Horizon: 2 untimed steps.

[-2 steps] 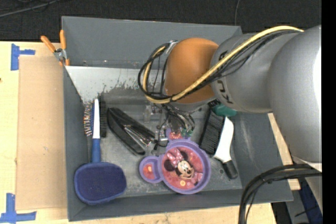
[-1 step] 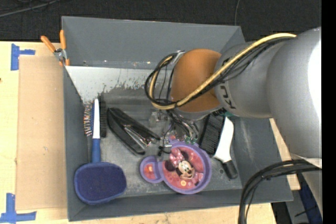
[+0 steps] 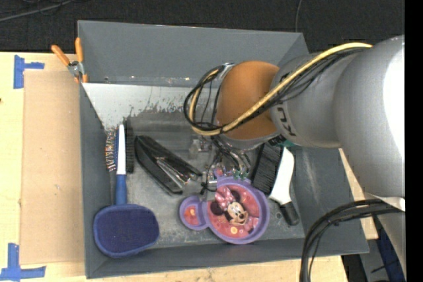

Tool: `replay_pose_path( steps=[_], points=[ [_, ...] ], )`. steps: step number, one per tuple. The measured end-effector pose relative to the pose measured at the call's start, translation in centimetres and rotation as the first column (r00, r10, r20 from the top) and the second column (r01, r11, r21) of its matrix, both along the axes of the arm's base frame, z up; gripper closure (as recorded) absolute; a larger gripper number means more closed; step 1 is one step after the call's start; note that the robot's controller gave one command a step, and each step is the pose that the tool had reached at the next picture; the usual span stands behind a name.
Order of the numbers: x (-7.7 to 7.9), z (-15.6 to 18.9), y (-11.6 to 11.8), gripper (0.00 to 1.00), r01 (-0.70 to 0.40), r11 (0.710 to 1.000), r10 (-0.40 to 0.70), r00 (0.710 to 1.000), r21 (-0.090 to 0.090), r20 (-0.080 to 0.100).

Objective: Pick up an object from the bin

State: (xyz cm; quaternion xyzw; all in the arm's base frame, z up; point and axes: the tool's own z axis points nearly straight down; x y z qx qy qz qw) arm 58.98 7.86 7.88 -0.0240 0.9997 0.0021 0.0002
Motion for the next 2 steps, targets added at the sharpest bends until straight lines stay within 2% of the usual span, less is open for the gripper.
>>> replay_pose_path(
  steps=[1, 2],
  points=[
    [0.01, 1.13, -0.54, 0.00, 0.092, 0.996, -0.092, 0.996, -0.001, -0.002],
    [0.28, 1.21, -0.65, 0.00, -0.010, 1.000, 0.010, 1.000, -0.001, 0.001]
  ],
)
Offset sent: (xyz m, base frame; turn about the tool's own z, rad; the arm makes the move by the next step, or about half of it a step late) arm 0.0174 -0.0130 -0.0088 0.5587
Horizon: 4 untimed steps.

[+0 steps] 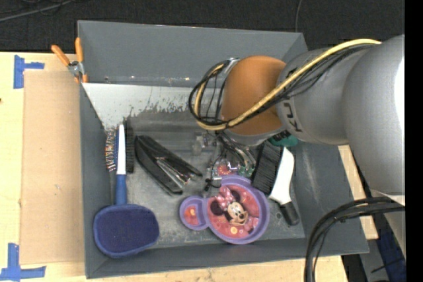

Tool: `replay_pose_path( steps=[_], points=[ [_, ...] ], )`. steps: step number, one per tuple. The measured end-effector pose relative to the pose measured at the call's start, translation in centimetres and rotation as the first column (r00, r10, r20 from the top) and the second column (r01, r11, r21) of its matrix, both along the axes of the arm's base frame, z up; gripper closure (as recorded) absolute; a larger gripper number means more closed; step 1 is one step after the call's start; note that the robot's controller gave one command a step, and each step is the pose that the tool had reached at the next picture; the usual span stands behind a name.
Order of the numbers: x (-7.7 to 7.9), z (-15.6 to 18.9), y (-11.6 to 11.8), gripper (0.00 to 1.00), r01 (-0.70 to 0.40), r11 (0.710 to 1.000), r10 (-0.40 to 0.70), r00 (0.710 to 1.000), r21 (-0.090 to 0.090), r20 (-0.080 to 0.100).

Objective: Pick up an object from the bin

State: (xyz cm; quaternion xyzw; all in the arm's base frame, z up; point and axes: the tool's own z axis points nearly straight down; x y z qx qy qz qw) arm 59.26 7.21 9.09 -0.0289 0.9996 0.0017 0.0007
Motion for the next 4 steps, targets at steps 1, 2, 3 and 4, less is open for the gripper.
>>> replay_pose_path(
  steps=[1, 2, 3, 4],
  points=[
    [-2.7, -1.4, -0.1, 0.00, -0.203, 0.979, 0.203, 0.979, 0.000, 0.000],
    [-0.4, -1.9, -2.1, 0.00, -0.028, 1.000, 0.028, 1.000, 0.001, 0.001],
    [-5.0, -2.1, 2.7, 1.00, -0.144, 0.990, 0.144, 0.990, 0.001, -0.005],
    [-5.0, -2.0, 2.7, 1.00, -0.144, 0.990, 0.144, 0.990, 0.002, -0.005]
  ],
)
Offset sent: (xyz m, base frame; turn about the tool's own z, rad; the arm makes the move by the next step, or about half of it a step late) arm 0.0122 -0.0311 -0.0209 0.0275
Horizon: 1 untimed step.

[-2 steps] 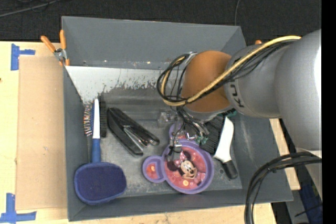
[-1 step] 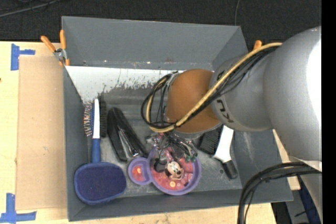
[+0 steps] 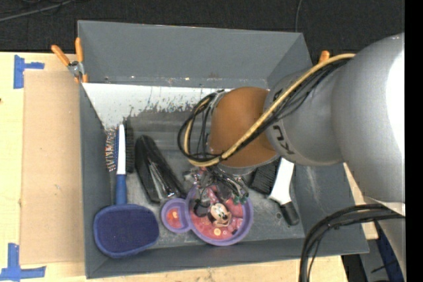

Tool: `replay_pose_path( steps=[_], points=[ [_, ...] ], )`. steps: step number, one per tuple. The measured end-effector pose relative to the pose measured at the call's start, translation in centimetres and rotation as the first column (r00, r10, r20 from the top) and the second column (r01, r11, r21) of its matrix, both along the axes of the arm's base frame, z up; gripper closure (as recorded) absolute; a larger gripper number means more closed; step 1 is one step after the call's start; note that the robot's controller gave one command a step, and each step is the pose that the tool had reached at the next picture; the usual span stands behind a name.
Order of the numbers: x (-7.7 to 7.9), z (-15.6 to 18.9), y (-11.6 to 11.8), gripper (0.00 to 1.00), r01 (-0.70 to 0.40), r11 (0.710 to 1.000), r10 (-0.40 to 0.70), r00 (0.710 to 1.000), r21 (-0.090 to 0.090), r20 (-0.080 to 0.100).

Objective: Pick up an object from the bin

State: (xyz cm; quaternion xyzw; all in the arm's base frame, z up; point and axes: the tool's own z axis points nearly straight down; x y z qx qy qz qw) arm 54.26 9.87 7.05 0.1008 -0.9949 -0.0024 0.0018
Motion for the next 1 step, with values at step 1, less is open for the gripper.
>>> replay_pose_path(
  steps=[1],
  points=[
    [0.19, 5.88, -0.36, 1.00, 0.015, 1.000, -0.015, 1.000, 0.000, -0.003]
  ],
)
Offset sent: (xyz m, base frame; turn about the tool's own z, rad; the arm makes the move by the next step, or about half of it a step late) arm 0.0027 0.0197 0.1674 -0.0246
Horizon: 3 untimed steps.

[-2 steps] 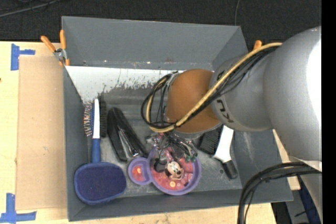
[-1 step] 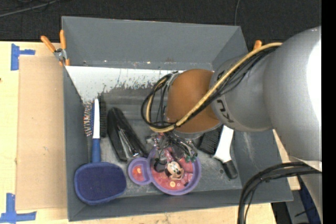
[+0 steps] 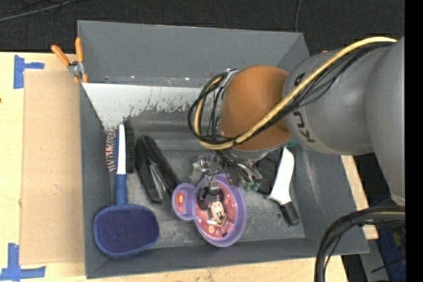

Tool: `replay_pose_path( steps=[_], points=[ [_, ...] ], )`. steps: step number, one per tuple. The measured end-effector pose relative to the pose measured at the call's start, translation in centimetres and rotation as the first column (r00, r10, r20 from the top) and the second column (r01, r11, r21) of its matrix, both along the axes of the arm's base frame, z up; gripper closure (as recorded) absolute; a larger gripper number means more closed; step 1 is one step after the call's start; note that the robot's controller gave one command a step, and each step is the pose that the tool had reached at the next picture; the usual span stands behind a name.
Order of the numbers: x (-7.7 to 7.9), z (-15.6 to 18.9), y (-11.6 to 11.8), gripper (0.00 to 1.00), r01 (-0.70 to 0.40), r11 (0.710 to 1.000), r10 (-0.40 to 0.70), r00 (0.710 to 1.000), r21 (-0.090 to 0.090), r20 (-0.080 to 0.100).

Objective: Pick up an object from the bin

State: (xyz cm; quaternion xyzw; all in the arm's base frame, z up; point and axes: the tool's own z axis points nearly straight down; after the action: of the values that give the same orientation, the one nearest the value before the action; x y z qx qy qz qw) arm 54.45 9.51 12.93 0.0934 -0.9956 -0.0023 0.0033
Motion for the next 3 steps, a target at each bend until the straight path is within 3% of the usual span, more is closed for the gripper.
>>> replay_pose_path(
  steps=[1, 2, 3],
  points=[
    [0.0, 2.2, 0.4, 1.00, -0.007, 1.000, 0.007, 1.000, -0.001, -0.004],
    [-0.2, 7.0, 2.4, 1.00, -0.155, 0.988, 0.155, 0.988, 0.001, 0.001],
    [0.1, 10.1, 2.6, 1.00, -0.152, 0.988, 0.152, 0.988, 0.002, -0.005]
  ],
)
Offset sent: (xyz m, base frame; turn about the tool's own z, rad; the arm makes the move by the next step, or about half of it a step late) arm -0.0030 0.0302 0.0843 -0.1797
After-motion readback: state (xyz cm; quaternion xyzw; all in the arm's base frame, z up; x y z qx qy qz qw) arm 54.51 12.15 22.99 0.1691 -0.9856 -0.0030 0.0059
